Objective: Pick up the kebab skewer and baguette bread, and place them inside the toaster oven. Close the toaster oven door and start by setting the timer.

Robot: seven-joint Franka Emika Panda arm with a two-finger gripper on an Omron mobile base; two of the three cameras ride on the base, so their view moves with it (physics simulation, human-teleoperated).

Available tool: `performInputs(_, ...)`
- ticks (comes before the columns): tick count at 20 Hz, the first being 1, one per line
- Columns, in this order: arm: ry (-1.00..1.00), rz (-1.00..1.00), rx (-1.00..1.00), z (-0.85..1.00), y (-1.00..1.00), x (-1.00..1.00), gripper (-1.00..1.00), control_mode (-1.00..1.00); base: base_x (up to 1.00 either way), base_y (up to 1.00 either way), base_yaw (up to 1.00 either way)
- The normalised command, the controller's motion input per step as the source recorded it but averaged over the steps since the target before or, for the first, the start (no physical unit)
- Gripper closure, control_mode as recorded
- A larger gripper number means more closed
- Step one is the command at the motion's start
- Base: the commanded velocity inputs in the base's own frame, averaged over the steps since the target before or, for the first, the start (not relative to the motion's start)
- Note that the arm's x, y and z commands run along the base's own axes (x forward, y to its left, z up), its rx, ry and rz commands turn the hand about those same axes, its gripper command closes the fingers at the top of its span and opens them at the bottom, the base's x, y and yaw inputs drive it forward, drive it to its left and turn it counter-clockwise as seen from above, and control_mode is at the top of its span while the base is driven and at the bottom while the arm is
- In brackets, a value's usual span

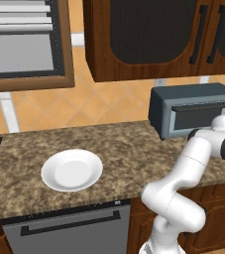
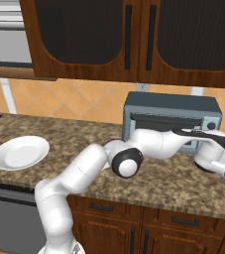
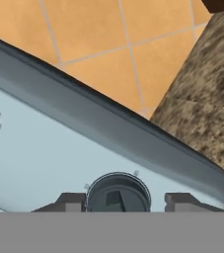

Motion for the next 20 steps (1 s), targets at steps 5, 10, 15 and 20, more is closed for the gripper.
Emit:
performInputs(5,0.0,-0.01,0.0,0.0,0.27,0.16,1.0,-1.0,0.0,0.0,0.0)
performInputs(10,0.0,-0.03,0.0,0.02,0.3,0.16,1.0,-1.0,0.0,0.0,0.0)
performInputs(15,0.0,-0.03,0.0,0.05,0.11,0.11,1.0,-1.0,0.0,0.0,0.0)
performInputs(20,0.0,-0.04,0.02,0.19,0.12,0.21,1.0,-1.0,0.0,0.0,0.0)
